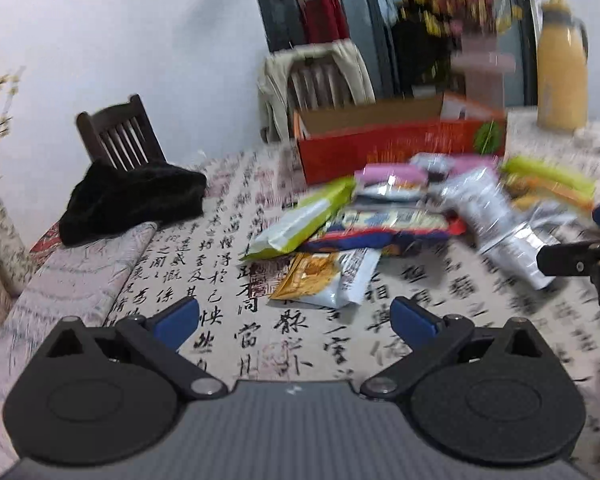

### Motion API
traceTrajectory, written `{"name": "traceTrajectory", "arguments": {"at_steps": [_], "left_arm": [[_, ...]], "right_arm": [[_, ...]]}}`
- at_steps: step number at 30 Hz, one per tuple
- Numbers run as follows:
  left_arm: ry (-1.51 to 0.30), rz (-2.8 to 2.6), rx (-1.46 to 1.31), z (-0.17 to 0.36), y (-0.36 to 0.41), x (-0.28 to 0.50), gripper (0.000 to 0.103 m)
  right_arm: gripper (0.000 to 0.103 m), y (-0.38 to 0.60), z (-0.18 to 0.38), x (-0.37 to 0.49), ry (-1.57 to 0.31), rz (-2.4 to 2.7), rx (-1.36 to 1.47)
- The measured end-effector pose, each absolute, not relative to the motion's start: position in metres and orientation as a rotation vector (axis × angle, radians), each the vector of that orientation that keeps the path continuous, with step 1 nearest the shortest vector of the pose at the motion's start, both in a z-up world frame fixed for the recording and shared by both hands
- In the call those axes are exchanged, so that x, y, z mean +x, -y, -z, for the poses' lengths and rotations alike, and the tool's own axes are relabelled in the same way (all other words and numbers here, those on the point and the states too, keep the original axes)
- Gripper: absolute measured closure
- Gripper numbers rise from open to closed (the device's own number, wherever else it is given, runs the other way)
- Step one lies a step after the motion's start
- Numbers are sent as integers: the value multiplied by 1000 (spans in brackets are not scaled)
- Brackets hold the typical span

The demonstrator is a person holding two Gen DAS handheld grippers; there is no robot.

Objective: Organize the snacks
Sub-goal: 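Grasp a white snack packet with the right tool while the left tool grasps another, then carry both white packets into the orange box and open both tools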

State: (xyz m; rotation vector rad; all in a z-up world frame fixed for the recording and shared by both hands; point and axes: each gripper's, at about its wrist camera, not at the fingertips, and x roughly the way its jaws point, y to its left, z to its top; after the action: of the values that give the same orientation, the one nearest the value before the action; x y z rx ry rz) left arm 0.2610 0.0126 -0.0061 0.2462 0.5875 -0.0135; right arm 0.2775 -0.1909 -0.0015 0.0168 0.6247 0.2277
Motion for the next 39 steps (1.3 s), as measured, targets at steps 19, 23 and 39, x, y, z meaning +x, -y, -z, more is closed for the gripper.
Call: {"name": "traceTrajectory", "arguments": {"at_steps": [19, 23, 39], "left_arm": [[-769, 167, 110, 31, -25, 353, 33], [-750, 173, 123, 26, -18, 336, 57], [-659, 196, 56, -9, -13, 230, 80]], "right_arm": [[53, 190, 25, 319, -736, -295, 56], [56, 192, 22, 311, -728, -313, 63], [57, 212, -16, 209, -588, -327, 23]]}}
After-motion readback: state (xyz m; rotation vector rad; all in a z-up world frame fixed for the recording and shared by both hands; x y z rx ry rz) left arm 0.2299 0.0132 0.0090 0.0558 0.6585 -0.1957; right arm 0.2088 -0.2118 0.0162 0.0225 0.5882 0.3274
